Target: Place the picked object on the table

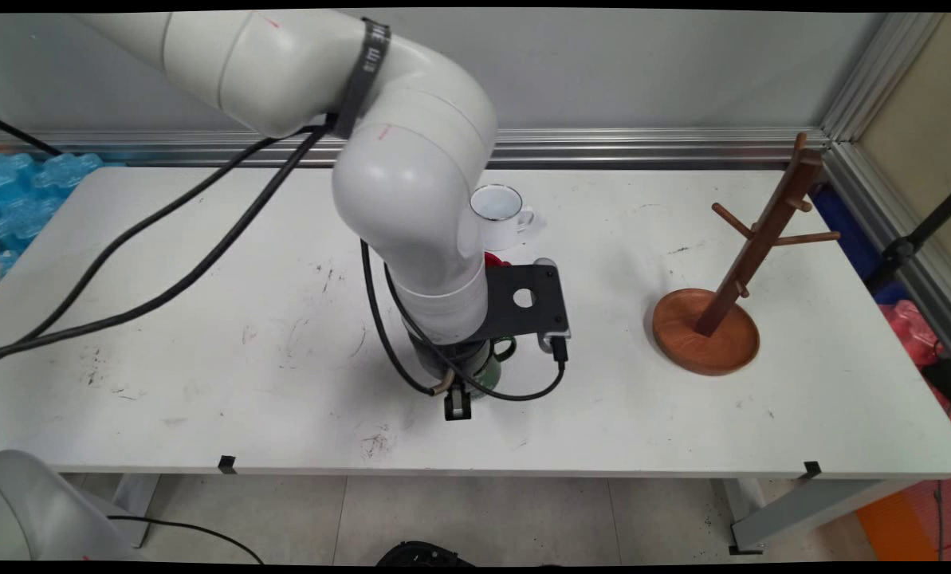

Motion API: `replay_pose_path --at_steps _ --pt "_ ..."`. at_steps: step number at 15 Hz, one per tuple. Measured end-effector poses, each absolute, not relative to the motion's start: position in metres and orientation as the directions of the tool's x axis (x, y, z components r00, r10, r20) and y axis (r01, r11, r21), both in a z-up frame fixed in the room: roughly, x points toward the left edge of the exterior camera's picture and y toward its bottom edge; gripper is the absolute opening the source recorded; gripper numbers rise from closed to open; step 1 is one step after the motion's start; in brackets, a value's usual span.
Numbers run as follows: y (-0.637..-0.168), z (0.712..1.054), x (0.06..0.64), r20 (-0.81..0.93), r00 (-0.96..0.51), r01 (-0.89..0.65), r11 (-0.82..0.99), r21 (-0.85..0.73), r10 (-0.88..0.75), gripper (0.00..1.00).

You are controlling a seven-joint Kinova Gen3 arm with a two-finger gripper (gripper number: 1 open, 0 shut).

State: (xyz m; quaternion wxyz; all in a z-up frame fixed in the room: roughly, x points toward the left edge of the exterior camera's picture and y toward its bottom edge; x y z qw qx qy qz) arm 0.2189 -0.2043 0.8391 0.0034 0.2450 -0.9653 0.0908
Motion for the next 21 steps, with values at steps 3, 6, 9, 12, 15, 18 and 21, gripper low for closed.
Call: replay_pose_path --at_steps 3,6,9,12,15,18,21 --pt "-0.203 0.837 0.215 0.020 -0.877 -0.475 0.860 -0.188 -0.480 0.00" --pt "-0.202 0.837 0.211 0.001 -0.874 -0.476 0.857 -0.195 -0.486 0.00" --pt "-0.201 0.836 0.208 -0.013 -0.871 -0.480 0.855 -0.195 -0.492 0.00" --pt "-0.199 0.834 0.204 -0.027 -0.866 -0.487 0.853 -0.188 -0.500 0.00" --pt "-0.198 0.833 0.200 -0.034 -0.863 -0.491 0.853 -0.178 -0.504 0.00" --pt "-0.200 0.831 0.195 -0.040 -0.860 -0.497 0.852 -0.165 -0.509 0.00" --pt "-0.201 0.830 0.191 -0.044 -0.857 -0.503 0.851 -0.155 -0.514 0.00"
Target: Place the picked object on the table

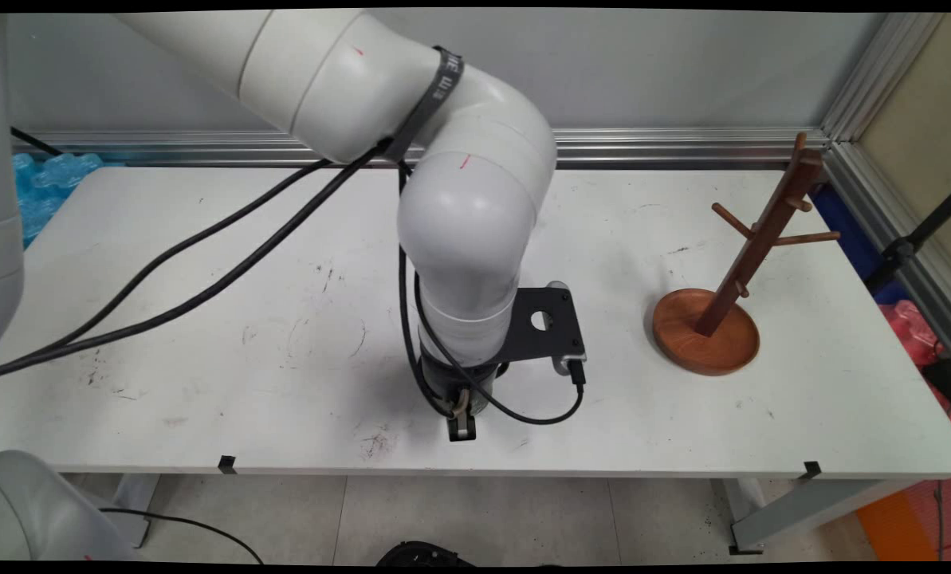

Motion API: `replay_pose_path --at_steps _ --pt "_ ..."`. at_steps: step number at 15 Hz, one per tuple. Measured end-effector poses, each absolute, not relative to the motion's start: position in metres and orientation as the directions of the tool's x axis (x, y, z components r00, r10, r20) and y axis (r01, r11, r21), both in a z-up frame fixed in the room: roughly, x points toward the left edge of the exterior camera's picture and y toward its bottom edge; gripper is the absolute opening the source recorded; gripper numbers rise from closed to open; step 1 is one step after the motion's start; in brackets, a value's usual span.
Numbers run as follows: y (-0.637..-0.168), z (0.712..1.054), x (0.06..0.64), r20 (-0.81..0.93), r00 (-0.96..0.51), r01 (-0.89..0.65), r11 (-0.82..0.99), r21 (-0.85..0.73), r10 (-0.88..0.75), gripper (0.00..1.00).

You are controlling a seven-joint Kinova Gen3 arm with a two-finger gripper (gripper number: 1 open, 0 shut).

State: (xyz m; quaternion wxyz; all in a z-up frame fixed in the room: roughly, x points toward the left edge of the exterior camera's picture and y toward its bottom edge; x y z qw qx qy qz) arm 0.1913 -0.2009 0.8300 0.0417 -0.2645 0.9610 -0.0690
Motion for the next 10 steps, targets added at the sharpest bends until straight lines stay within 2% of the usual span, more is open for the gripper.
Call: replay_pose_path --at_steps 8,9,10 --pt "-0.210 0.827 0.182 -0.053 -0.846 -0.522 0.844 -0.128 -0.531 0.00" --pt "-0.212 0.827 0.182 -0.054 -0.844 -0.525 0.842 -0.127 -0.534 1.00" --pt "-0.213 0.827 0.181 -0.054 -0.842 -0.527 0.841 -0.125 -0.536 1.00"
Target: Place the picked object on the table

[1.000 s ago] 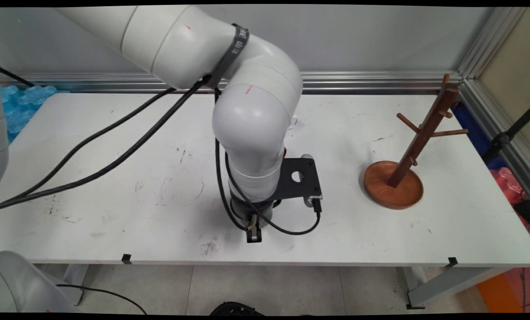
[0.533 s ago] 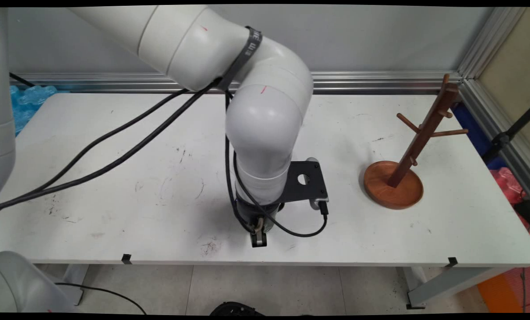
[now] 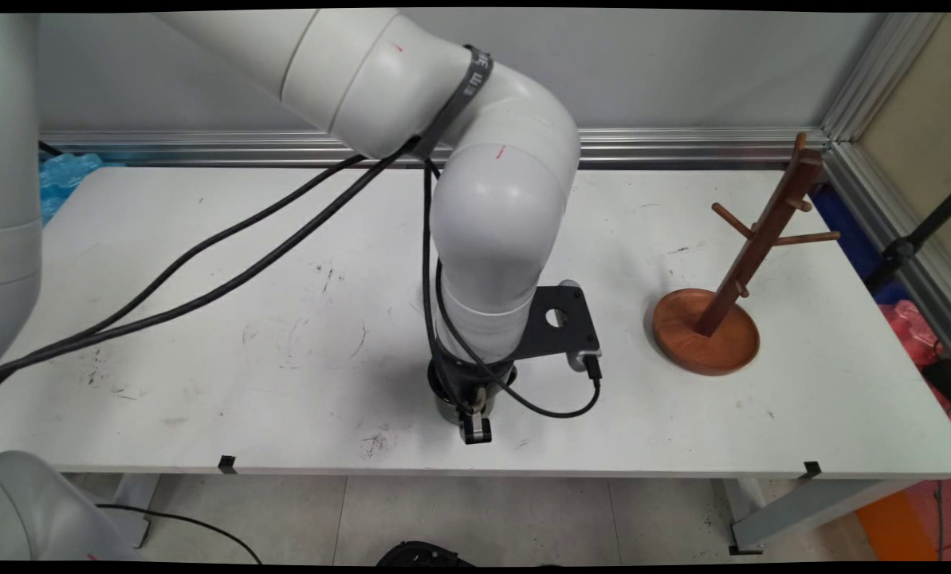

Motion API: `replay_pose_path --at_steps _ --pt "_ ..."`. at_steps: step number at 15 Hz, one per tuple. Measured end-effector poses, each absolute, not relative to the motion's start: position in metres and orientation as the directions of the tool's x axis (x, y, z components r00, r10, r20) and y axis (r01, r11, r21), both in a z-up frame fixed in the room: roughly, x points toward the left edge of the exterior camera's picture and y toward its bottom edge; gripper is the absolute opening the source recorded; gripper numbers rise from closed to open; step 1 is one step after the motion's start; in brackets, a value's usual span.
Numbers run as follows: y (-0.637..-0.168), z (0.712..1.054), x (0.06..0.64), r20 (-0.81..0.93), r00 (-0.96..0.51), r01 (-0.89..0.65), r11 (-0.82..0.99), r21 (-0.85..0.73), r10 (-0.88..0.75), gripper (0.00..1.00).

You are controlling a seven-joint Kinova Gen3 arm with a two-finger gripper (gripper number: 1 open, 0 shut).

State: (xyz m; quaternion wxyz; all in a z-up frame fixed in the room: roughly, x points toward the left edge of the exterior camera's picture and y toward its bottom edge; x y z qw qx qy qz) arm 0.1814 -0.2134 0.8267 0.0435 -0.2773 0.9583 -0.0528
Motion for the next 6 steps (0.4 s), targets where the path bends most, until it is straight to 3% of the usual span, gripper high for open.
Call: replay_pose_path --at_steps 6 --pt "-0.2189 0.8282 0.1766 -0.039 -0.841 -0.533 0.838 -0.115 -0.540 1.00"
